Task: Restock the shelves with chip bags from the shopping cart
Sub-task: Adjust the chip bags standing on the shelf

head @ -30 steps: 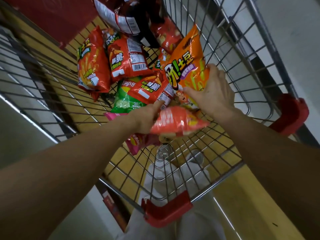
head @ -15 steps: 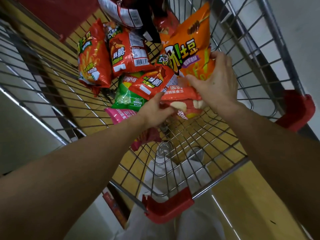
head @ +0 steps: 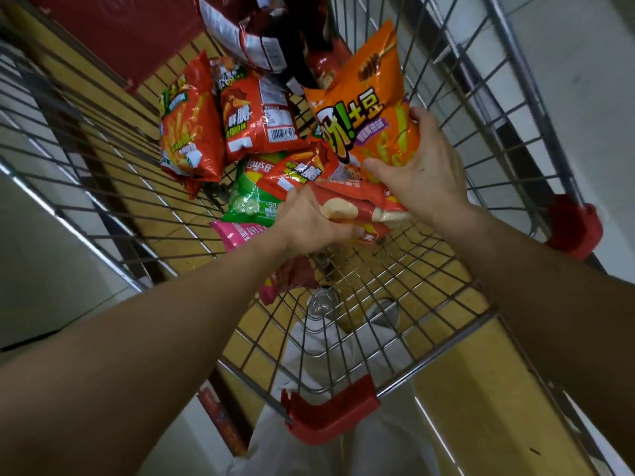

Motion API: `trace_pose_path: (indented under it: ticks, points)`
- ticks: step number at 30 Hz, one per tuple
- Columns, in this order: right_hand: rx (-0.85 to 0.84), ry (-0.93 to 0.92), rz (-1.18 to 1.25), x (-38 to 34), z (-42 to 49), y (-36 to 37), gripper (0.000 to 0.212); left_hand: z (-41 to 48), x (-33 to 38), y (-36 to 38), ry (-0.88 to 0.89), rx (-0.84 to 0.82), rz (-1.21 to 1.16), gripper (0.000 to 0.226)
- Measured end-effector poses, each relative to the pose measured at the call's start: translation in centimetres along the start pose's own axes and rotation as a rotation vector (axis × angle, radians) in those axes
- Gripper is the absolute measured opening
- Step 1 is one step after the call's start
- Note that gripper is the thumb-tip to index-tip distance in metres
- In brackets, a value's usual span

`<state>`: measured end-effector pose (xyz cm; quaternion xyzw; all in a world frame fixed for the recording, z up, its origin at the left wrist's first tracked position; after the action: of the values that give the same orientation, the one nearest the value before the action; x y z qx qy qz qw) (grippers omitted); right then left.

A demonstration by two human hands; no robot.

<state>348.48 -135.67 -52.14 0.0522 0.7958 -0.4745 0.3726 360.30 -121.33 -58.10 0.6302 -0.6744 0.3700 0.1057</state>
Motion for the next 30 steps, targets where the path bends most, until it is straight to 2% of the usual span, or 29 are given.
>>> trace_pose_path:
  ticks: [2, 6, 9, 13, 15, 17, 19, 22, 26, 30]
  points:
    - [0.014, -0.019, 0.027, -1.2, 0.1, -1.4, 0.085, -0.7, 0.8, -1.7, -0.019, -0.058, -0.129, 0.082]
    - [0.018, -0.028, 0.14, -3.9, 0.5, -4.4, 0.088, -3.7, 3.0, -6.1, -0.049, 0.023, -0.331, 0.078]
    - [0.04, -0.052, 0.14, -6.2, 0.3, -6.7, 0.087, -6.6, 5.1, -8.7, -0.07, 0.071, -0.399, 0.077]
    - [0.076, -0.083, 0.105, -9.3, -0.6, -10.4, 0.084, -9.9, 8.3, -12.0, -0.062, 0.141, -0.461, 0.065]
    - [0.126, -0.115, 0.107, -11.4, -0.8, -13.2, 0.082, -11.5, 9.7, -14.0, -0.067, 0.227, -0.521, 0.068]
    - [0.155, -0.155, 0.107, -13.7, -0.9, -16.3, 0.082, -12.9, 11.4, -16.2, -0.052, 0.333, -0.594, 0.083]
    - [0.169, -0.204, 0.127, -16.2, -1.2, -19.6, 0.087, -14.4, 14.2, -17.8, -0.004, 0.364, -0.626, 0.094]
    - [0.211, -0.286, 0.153, -19.9, -2.2, -24.8, 0.087, -16.7, 19.6, -19.4, 0.096, 0.359, -0.718, 0.097]
    - [0.308, -0.384, 0.154, -23.2, -4.3, -30.8, 0.087, -19.2, 26.4, -20.3, 0.2, 0.353, -0.841, 0.077]
    - [0.416, -0.475, 0.131, -25.9, -6.3, -37.0, 0.09, -22.3, 33.7, -20.9, 0.37, 0.318, -0.897, 0.077]
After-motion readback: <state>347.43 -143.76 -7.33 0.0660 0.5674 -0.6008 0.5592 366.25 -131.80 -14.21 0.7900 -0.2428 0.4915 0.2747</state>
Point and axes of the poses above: each hand's wrist, its own z-axis towards the middle knuckle, its own y-axis out of the palm, x = y × z, the point moved 5 cm from there along z, towards the middle knuckle, and after that the axes turned 4 degrees about -y, right-handed, at the moved point
